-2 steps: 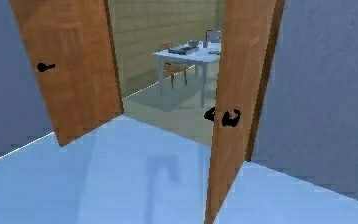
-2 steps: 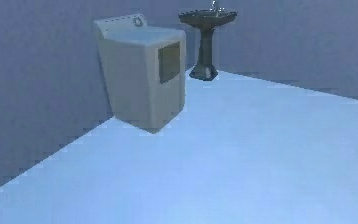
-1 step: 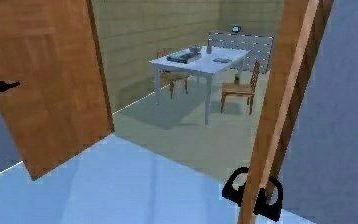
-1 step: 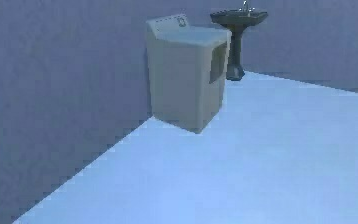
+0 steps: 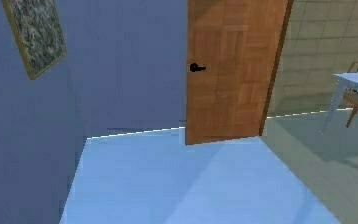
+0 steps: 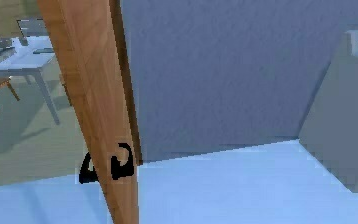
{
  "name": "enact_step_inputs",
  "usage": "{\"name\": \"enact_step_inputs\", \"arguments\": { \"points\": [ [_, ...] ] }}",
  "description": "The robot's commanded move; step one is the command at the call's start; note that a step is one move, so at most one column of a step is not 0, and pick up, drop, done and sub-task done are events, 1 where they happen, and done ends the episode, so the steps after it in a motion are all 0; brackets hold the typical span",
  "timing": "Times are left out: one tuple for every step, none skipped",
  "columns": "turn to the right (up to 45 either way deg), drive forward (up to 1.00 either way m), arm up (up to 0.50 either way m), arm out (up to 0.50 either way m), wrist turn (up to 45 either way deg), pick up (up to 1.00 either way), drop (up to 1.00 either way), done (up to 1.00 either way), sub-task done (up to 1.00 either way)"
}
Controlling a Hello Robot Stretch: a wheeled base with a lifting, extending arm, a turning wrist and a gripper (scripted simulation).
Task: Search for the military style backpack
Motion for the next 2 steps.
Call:
{"name": "enact_step_inputs", "arguments": {
  "points": [
    [-6.0, 0.0, 0.0, 0.0, 0.0, 0.0, 0.0, 0.0, 0.0],
    [0.0, 0.3, 0.0, 0.0, 0.0, 0.0, 0.0, 0.0, 0.0]
  ]
}}
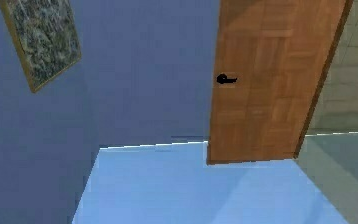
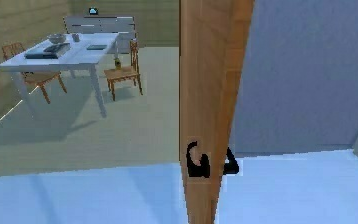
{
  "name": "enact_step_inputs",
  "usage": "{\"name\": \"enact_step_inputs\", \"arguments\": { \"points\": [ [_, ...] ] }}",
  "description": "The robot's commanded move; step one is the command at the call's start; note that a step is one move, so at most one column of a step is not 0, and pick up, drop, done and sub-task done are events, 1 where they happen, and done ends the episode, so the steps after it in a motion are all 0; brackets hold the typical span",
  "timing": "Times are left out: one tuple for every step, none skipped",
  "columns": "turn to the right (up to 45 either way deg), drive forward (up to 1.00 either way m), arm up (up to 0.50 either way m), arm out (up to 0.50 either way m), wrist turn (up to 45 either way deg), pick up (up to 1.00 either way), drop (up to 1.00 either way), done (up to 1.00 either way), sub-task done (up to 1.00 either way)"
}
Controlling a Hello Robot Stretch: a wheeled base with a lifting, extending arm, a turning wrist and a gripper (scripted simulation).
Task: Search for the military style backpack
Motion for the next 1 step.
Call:
{"name": "enact_step_inputs", "arguments": {
  "points": [
    [45.0, 0.0, 0.0, 0.0, 0.0, 0.0, 0.0, 0.0, 0.0]
  ]
}}
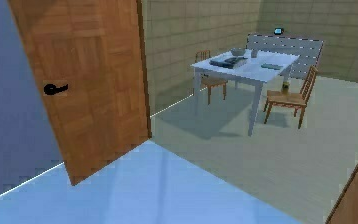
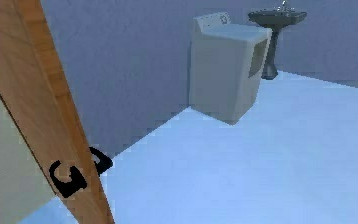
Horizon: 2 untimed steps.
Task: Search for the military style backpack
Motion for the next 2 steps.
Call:
{"name": "enact_step_inputs", "arguments": {
  "points": [
    [9.0, 0.0, 0.0, 0.0, 0.0, 0.0, 0.0, 0.0, 0.0],
    [3.0, 0.0, 0.0, 0.0, 0.0, 0.0, 0.0, 0.0, 0.0]
  ]
}}
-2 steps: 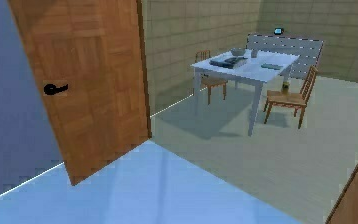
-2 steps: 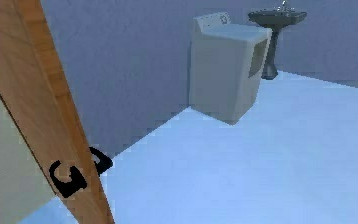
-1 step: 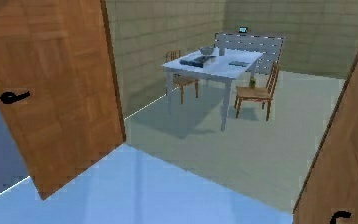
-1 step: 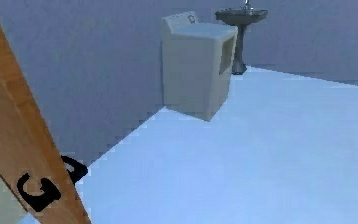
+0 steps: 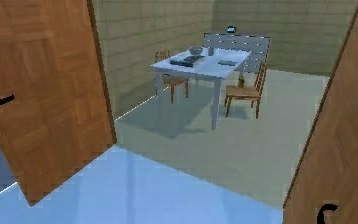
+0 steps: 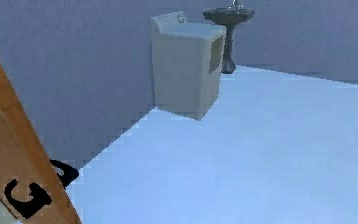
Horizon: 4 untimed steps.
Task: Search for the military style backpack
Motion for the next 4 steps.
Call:
{"name": "enact_step_inputs", "arguments": {
  "points": [
    [-45.0, 0.0, 0.0, 0.0, 0.0, 0.0, 0.0, 0.0, 0.0],
    [-45.0, 0.0, 0.0, 0.0, 0.0, 0.0, 0.0, 0.0, 0.0],
    [-45.0, 0.0, 0.0, 0.0, 0.0, 0.0, 0.0, 0.0, 0.0],
    [-15.0, 0.0, 0.0, 0.0, 0.0, 0.0, 0.0, 0.0, 0.0]
  ]
}}
